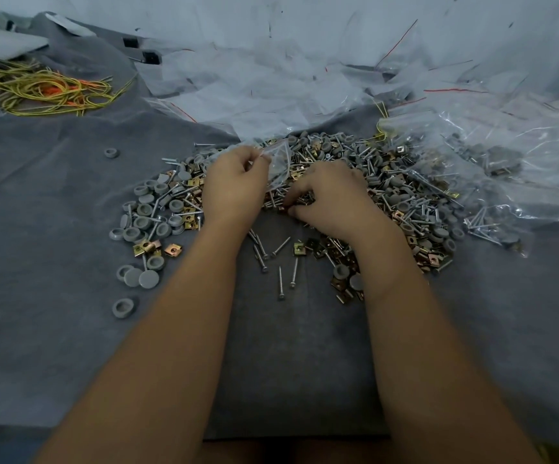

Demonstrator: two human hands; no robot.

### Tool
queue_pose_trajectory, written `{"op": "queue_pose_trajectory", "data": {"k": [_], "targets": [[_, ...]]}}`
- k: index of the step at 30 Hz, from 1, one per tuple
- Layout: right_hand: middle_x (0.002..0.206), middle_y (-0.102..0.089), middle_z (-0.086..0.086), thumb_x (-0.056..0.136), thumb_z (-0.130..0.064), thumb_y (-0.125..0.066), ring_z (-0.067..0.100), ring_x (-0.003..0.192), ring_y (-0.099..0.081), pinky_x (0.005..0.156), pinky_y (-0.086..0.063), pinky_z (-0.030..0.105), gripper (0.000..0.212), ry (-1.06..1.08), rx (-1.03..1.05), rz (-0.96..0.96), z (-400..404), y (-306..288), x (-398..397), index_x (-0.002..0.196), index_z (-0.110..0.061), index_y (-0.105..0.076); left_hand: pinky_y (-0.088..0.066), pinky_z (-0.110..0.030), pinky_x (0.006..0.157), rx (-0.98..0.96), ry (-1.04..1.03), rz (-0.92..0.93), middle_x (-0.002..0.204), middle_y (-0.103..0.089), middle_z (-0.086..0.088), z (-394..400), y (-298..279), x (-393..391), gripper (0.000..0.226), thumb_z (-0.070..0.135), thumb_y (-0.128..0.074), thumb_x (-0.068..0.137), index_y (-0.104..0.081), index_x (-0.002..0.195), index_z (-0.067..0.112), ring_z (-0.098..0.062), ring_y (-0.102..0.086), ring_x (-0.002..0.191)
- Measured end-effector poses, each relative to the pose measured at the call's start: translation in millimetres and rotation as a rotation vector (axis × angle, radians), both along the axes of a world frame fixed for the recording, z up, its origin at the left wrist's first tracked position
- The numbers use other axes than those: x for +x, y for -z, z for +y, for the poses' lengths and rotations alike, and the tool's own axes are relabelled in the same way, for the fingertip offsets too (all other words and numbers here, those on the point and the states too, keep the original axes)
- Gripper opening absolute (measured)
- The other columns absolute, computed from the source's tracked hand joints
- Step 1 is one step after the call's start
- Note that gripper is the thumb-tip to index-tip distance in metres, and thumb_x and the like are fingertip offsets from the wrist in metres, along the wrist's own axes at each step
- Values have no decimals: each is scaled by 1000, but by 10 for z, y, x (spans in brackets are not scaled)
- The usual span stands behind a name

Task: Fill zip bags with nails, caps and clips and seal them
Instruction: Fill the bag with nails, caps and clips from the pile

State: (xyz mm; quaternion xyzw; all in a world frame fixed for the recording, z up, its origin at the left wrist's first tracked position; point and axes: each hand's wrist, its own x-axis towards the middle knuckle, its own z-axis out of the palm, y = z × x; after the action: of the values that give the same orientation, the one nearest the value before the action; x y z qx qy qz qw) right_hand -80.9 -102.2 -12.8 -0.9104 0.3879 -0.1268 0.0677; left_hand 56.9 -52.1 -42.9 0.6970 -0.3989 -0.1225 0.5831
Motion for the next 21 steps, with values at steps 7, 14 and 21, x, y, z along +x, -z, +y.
{"op": "queue_pose_trajectory", "data": {"k": [7,14,21], "targets": [[120,-56,-7,93,-29,-61,20,120,-39,92,-19,31,12,13,-26,-203,-12,91,-32,96,-27,-72,-36,-32,58,-23,16,8,50,-46,7,10,-10,-17,24,33,-53,85,-70,81,17,-15,-42,51],[83,-66,-5,97,-15,-55,10,81,-62,72,-49,26,11,31,240,-659,76,20,-73,92,-13,-65,-37,-31,58,-31,44,-6,51,-47,9,24,-18,-18,18,36,-54,86,-65,73,28,-11,-43,51],[86,-67,-3,94,-11,-59,9,82,-61,73,-47,18,16,6,230,-744,80,19,36,102,-11,-73,-49,-42,60,-75,210,15,69,-63,-15,100,-103,-70,19,28,-55,83,-72,89,21,-16,-53,62]]}}
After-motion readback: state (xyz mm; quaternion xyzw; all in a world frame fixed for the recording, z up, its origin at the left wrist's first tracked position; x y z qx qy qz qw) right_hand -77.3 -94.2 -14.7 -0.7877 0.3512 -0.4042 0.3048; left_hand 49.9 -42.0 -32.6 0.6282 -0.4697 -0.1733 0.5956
